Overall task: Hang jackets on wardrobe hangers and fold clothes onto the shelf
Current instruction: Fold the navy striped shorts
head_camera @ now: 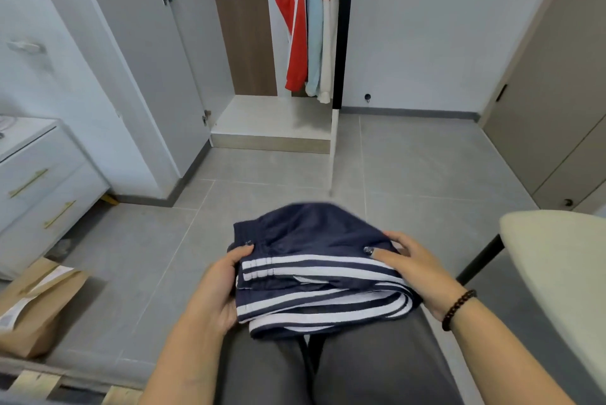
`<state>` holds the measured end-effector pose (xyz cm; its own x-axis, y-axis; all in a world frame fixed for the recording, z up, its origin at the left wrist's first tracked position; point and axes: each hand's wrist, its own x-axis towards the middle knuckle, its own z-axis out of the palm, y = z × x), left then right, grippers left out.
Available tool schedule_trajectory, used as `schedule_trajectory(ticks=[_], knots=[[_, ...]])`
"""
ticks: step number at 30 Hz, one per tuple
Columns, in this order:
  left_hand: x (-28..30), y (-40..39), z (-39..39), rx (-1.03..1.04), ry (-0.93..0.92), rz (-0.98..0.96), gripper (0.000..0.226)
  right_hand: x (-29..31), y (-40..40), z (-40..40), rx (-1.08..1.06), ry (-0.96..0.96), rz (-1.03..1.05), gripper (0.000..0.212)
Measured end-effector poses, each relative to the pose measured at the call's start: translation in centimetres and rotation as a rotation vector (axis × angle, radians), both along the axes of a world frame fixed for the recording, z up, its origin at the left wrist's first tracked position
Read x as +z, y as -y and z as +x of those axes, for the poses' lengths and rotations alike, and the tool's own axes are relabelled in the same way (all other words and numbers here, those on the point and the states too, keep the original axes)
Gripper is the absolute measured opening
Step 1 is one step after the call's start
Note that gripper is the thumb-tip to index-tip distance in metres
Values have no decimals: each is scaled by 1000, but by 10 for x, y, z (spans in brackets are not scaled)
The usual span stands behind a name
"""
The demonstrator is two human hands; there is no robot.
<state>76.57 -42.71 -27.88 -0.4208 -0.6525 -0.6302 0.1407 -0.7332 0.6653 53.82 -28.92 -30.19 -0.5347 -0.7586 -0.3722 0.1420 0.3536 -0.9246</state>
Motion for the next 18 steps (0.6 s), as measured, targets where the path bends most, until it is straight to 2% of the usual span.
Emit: schedule_trajectory(ticks=[2,4,6,8,11,15,18], knots=[[-8,2,10,-52,57,1,31,-6,-2,7,-10,-71,-2,50],[-12,4,19,-119,42,3,27,-5,-8,13,21,-41,-96,62],[-11,6,26,-177,28,11,36,-3,-15,17,90,50,-227,71],[-10,10,30,-205,5,6,44,1,-21,17,195,54,-286,66],[-13,16,31,-175,-100,16,55,1,-19,14,200,-149,-228,43],[-27,10,25,-176,-30,-43,45,-21,-20,18,-80,-638,-140,52],[-34,6,26,-181,-3,-78,43,-35,-33,31,-168,-649,-187,49]])
